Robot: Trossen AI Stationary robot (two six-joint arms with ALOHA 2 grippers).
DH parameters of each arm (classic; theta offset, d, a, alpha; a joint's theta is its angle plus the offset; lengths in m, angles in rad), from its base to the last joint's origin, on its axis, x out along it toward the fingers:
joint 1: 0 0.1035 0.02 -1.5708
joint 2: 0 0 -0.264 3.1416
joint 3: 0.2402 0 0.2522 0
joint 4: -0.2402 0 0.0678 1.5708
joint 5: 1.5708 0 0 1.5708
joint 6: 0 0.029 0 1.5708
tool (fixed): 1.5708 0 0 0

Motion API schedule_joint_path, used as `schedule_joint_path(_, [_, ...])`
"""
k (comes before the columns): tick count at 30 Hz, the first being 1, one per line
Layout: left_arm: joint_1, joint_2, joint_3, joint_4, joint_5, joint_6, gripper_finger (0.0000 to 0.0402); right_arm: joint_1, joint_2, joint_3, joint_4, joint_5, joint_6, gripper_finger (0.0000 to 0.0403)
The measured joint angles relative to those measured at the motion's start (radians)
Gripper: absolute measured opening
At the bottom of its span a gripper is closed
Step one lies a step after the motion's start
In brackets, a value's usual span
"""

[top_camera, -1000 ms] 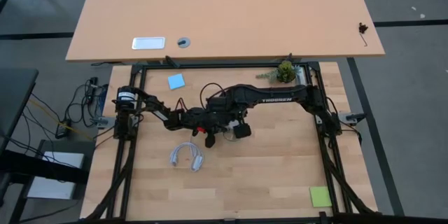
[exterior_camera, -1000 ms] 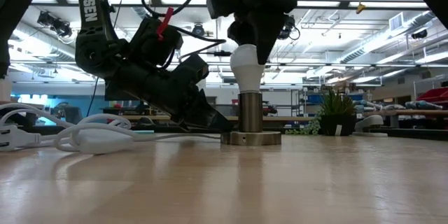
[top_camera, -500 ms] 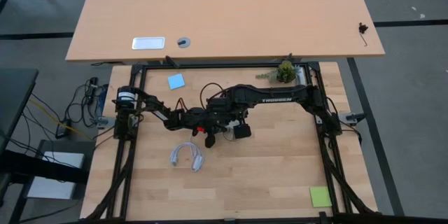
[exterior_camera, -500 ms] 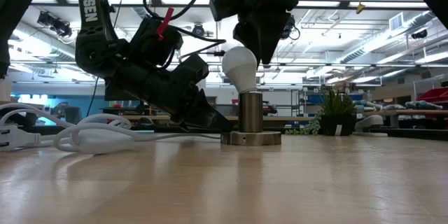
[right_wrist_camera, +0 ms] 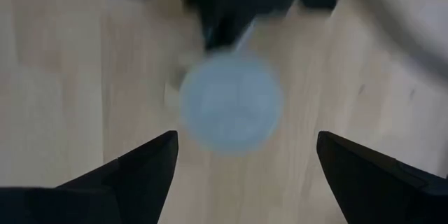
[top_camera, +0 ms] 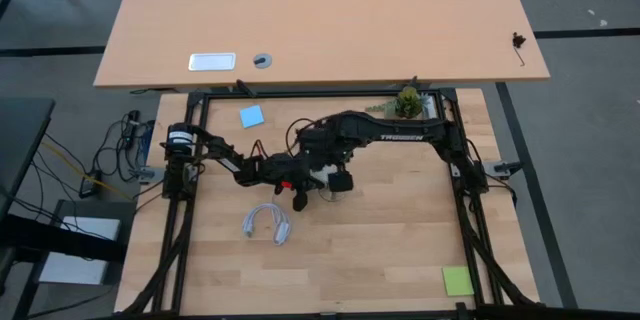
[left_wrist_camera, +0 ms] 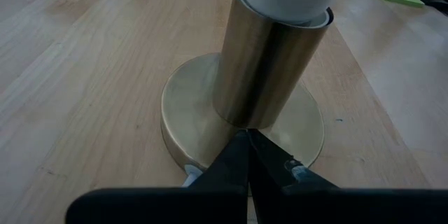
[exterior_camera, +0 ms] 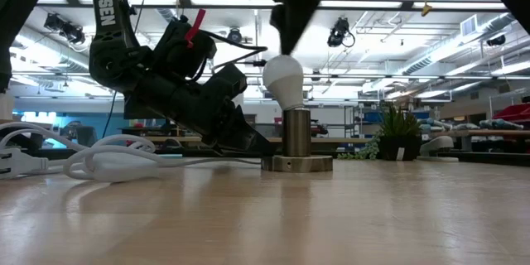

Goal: Screw lightbulb
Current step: Insert the light bulb into the lamp

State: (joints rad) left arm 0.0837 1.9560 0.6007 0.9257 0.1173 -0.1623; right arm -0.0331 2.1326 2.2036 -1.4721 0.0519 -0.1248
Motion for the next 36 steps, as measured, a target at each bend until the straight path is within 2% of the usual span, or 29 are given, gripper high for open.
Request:
schedule_joint_path(6, [0.000, 0.000, 0.000, 0.000, 0.000, 0.000, 0.0008, -0.033, 0.007, 0.007, 0.099, -0.132, 0.065, 0.0346])
schedule_joint_path(20, [0.000, 0.000, 0.000, 0.000, 0.000, 0.000, 0.0008, -0.045, 0.010, -0.086, 0.121, -0.141, 0.050, 0.0340])
schedule_joint_path(31, [0.000, 0.000, 0.000, -0.001, 0.000, 0.000, 0.0008, -0.035, 0.006, -0.086, 0.066, -0.128, 0.128, 0.0245])
schedule_joint_path(36, [0.000, 0.000, 0.000, -0.003, 0.000, 0.000, 0.0007, -0.006, 0.004, -0.084, 0.061, -0.115, 0.184, 0.0233])
